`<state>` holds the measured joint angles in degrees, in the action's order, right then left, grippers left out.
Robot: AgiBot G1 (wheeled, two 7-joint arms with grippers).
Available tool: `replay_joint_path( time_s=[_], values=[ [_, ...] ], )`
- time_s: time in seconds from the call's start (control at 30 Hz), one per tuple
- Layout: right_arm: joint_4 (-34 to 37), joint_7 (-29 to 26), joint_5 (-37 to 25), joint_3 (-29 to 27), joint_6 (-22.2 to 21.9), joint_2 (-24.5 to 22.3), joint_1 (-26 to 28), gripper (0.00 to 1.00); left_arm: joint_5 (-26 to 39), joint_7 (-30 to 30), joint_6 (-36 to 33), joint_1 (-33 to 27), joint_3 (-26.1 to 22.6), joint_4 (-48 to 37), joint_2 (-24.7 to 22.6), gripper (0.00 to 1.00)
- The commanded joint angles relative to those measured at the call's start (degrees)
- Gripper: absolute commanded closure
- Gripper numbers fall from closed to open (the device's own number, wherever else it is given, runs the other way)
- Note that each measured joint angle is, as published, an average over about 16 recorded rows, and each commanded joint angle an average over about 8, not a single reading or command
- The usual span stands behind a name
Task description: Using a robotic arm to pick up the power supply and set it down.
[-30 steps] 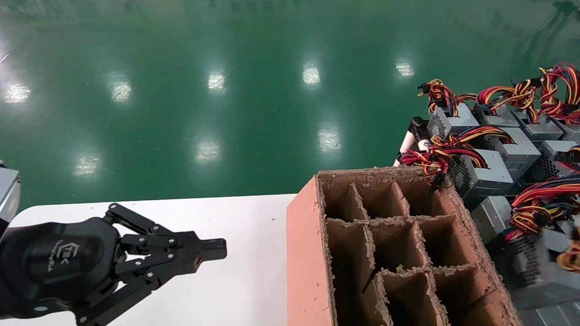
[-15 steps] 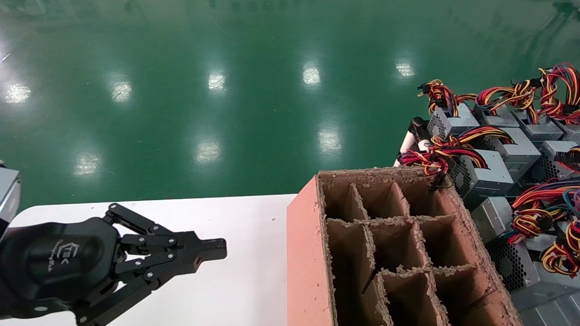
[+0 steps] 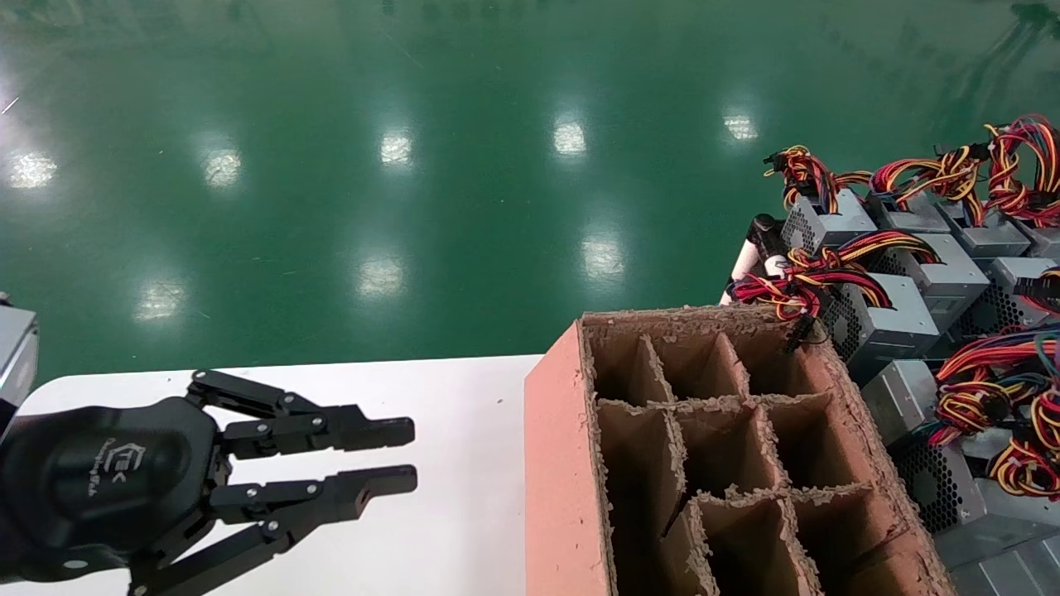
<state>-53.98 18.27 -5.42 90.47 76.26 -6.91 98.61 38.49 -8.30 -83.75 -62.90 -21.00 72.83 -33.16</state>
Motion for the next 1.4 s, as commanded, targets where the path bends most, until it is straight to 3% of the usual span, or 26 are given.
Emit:
replay_joint_path(
  time_s=[0.03,0.83,1.4],
  values=[
    [0.04,0.00,0.00,-0.01,0.02,0.00,0.00,0.00,0.00,0.00,0.00,0.00,0.00,0.00,0.00,0.00],
    [-4.50,3.11,3.30,-1.82,-2.72,2.26,1.42,0.00,0.00,0.02,0.00,-0.01,-0.01,-0.03,0.00,0.00],
    [-8.64,-5.19,-6.99,-20.76,0.23,12.64,-8.57,0.00,0.00,0.03,0.00,-0.01,-0.02,-0.06,0.01,0.00]
  ],
)
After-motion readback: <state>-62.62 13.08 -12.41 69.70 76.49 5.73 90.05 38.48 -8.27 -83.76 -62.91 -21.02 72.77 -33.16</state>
